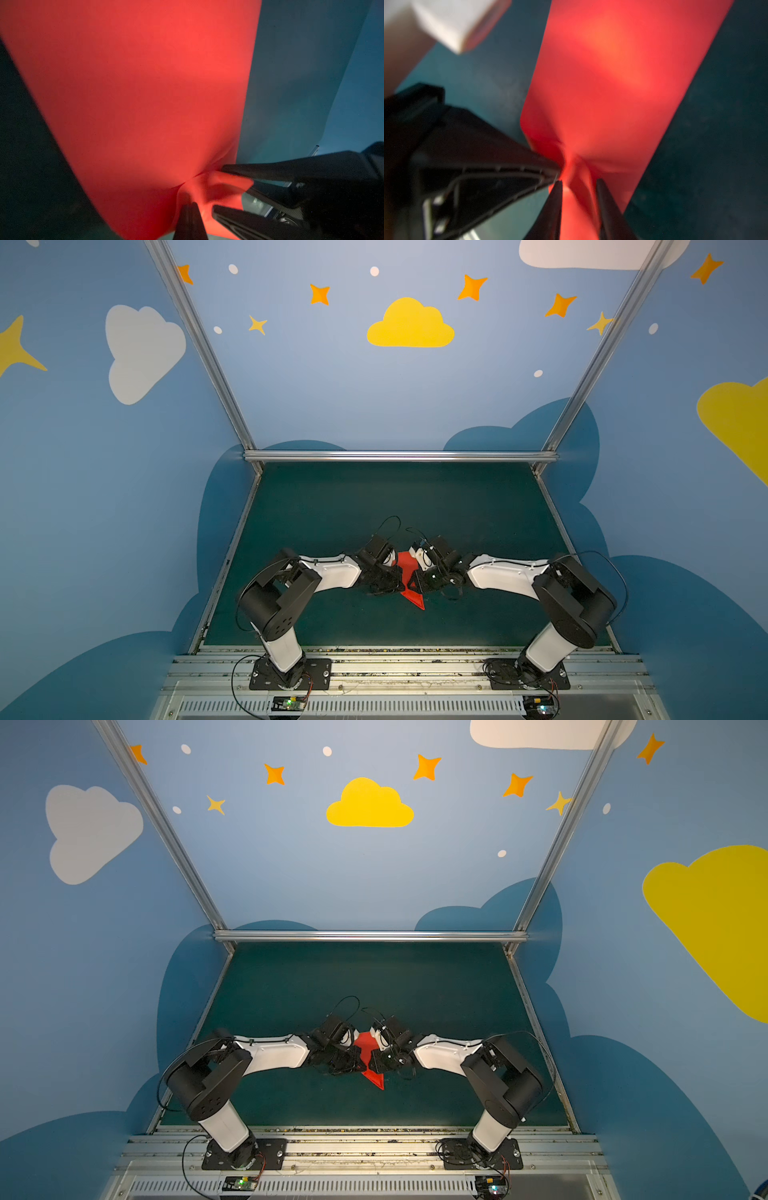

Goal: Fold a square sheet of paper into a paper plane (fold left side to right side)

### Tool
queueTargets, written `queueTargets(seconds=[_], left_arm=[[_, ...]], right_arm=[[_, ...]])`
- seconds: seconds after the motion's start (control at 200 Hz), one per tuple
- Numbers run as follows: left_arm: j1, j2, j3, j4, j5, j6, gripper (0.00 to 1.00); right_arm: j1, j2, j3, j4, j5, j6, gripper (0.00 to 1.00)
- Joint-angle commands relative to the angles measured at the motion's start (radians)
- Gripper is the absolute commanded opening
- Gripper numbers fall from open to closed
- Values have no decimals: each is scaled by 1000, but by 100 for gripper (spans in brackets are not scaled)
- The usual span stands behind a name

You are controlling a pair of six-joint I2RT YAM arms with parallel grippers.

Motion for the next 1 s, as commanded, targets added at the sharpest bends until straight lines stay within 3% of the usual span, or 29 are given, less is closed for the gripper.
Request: queueTargets(seconds=[0.0, 0.095, 0.285, 0.596, 0.996], left_arm=[[-2, 22, -30, -30, -53, 8, 4], [-2, 20, -33, -28, -55, 5, 3], [-2, 22, -33, -31, -57, 5, 3], [-2, 19, -31, -41, -58, 5, 3], [-2, 10, -35, -48, -56, 10, 3]], right_arm=[[0, -97, 17, -124, -8, 32, 34], [0, -142, 2, -138, -25, 70, 28], [12, -145, -16, -108, -79, 133, 0], [77, -30, 33, -69, -74, 151, 0], [75, 23, 73, -61, -57, 142, 0]])
